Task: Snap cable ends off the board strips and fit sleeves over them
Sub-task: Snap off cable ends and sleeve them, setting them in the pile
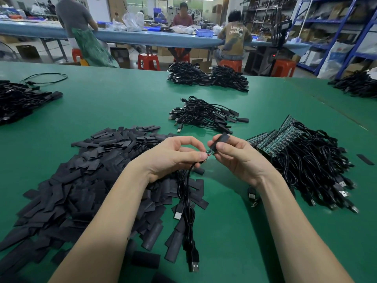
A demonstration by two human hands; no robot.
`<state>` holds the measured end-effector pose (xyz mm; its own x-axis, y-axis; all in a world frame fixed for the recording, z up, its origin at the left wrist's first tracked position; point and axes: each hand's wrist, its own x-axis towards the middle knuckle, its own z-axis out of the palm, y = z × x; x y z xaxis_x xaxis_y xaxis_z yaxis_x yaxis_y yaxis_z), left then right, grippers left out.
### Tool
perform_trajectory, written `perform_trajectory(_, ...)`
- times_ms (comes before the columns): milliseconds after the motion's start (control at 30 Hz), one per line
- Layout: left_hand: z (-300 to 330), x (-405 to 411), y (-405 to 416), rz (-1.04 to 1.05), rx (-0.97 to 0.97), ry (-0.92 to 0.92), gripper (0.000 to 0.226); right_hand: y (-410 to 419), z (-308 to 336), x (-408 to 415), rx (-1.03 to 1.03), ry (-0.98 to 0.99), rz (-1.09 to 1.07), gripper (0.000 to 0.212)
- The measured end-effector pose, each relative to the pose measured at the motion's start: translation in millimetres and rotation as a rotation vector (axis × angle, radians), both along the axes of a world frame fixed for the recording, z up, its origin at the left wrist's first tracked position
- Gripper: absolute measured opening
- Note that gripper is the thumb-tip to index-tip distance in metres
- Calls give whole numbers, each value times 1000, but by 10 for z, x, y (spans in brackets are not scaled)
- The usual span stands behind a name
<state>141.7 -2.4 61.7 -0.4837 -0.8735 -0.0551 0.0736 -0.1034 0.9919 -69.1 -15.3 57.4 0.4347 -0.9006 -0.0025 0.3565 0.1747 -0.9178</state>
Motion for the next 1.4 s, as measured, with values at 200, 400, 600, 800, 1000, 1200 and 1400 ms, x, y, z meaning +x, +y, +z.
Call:
perform_trajectory(200, 3, -41, -21, 77, -65, -13, 36, -9, -20, 36, -36, 33, 36, 25)
perform_trajectory(400, -66, -92, -76, 188, -267, -171, 28, -75, -53, 10, 55, -42, -117, 16)
perform_trajectory(600, -119, -143, -105, 316, -337, -166, 11, -90, -39, -5, 89, -38, -173, 10)
perform_trajectory(800, -129, -148, -87, 329, -369, -135, 6, -89, -26, 26, 114, -54, -195, 9)
perform_trajectory(1000, -135, -152, -91, 317, -467, -179, 3, -96, -19, 32, 98, -27, -177, 7)
perform_trajectory(1200, -137, -152, -81, 319, -468, -155, 6, -76, -47, 46, 80, -4, -141, 9)
perform_trajectory(1400, -122, -177, -73, 349, -418, -31, 17, -71, -52, 64, 62, -23, -99, 12)
